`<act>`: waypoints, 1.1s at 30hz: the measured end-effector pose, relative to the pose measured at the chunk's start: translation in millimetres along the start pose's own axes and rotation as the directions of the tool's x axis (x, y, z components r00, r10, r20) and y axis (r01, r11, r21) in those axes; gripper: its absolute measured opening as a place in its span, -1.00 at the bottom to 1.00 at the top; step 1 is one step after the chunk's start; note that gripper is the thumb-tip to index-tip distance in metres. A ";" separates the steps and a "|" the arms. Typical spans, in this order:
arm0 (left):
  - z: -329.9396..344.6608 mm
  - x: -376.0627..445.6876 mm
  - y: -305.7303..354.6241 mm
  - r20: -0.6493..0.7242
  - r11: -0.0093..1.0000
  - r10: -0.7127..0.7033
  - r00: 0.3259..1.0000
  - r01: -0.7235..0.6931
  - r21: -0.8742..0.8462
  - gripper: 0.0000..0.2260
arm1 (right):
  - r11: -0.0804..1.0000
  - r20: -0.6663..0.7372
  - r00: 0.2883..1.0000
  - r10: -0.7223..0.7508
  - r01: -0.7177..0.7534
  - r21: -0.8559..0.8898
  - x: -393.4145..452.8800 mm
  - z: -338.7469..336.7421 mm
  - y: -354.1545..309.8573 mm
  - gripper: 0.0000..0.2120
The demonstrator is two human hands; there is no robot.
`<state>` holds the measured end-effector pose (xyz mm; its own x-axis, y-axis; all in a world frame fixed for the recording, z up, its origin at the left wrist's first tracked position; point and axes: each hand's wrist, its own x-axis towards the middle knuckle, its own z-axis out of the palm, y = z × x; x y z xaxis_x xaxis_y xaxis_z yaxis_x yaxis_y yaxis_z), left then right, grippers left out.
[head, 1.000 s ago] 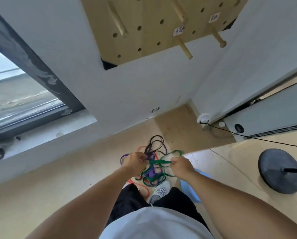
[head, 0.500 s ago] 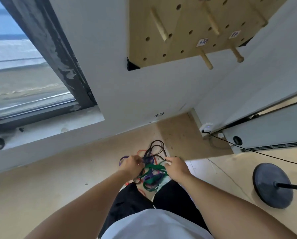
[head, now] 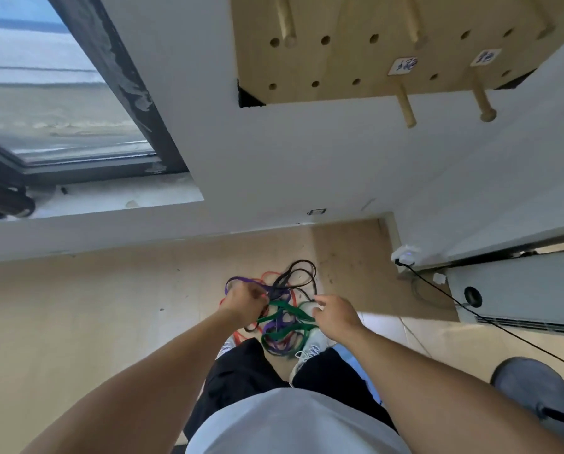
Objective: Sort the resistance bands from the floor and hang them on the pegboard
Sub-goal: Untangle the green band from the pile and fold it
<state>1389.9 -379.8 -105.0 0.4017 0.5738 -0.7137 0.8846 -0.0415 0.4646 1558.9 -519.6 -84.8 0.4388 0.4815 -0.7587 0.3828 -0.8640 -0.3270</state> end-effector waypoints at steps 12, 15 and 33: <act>62.2 -46.4 55.1 -0.064 0.992 -0.119 0.991 0.116 -0.049 -0.73 | 0.995 0.058 0.998 -0.035 0.040 -0.087 6.9 -43.0 68.6 -0.61; 64.7 -47.2 55.9 -0.086 0.990 -0.139 0.987 0.136 -0.044 -0.71 | 0.993 0.083 0.995 -0.050 0.059 -0.099 1.8 -36.7 65.8 -0.80; 73.3 -57.7 -32.1 0.001 0.990 -0.090 0.996 0.090 -0.106 -0.66 | 0.999 -0.073 0.997 -0.034 0.034 0.010 -61.1 32.8 42.0 -0.66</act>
<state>1355.7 -471.5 -117.1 0.3207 0.5741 -0.7534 0.8870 0.0969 0.4514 1521.5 -590.2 -70.7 0.4840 0.5197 -0.7040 0.3894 -0.8484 -0.3586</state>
